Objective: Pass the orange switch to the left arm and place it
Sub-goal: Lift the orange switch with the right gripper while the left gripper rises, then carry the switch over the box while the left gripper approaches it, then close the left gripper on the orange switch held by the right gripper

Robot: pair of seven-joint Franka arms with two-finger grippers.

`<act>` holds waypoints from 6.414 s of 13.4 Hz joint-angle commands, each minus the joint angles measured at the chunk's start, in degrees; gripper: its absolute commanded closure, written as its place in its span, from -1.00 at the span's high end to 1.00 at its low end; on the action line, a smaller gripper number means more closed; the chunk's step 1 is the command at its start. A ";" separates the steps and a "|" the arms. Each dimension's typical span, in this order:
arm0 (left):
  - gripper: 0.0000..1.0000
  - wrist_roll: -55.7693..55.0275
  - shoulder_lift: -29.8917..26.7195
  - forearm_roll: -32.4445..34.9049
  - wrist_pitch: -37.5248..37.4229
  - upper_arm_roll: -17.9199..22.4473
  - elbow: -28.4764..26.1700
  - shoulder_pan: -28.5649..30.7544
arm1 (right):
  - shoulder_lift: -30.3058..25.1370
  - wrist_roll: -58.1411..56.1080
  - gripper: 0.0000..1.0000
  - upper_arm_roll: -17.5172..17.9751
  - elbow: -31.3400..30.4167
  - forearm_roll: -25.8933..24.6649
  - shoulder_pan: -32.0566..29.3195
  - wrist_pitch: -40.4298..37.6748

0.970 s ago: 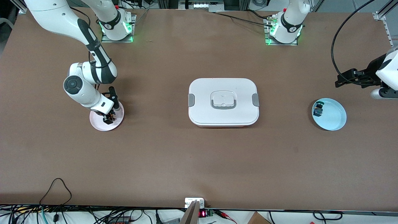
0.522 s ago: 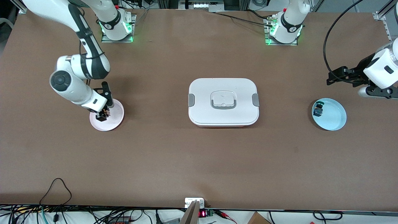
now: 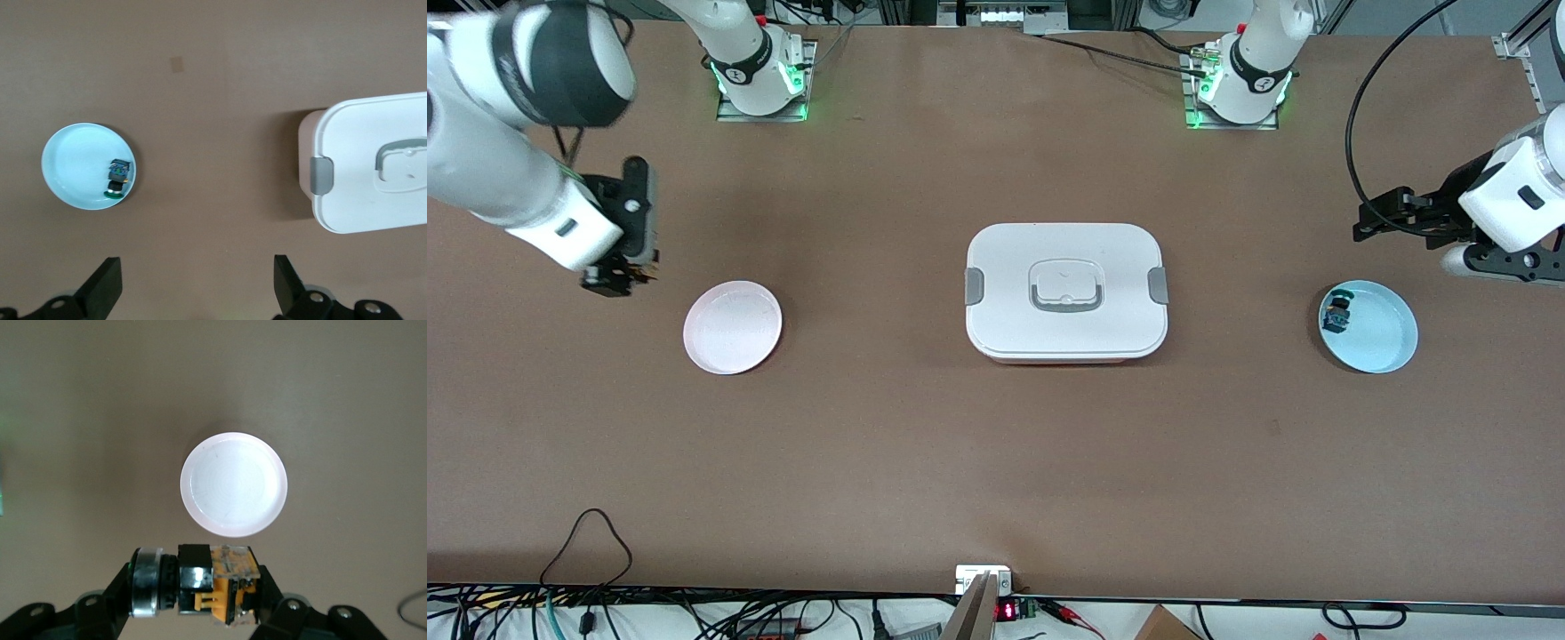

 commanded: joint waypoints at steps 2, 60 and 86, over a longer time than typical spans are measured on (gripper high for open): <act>1.00 3.01 1.08 -10.20 -3.22 0.31 1.26 1.82 | 1.90 3.81 -1.00 0.44 7.40 1.64 -0.06 -7.38; 1.00 9.86 16.37 -92.49 21.63 0.14 -11.14 -13.38 | 31.87 -22.37 -1.00 0.36 19.62 112.39 27.80 33.66; -0.97 14.17 19.28 -95.75 21.73 0.14 -10.87 -16.55 | 31.78 -22.46 -1.00 0.36 19.62 113.18 28.24 34.28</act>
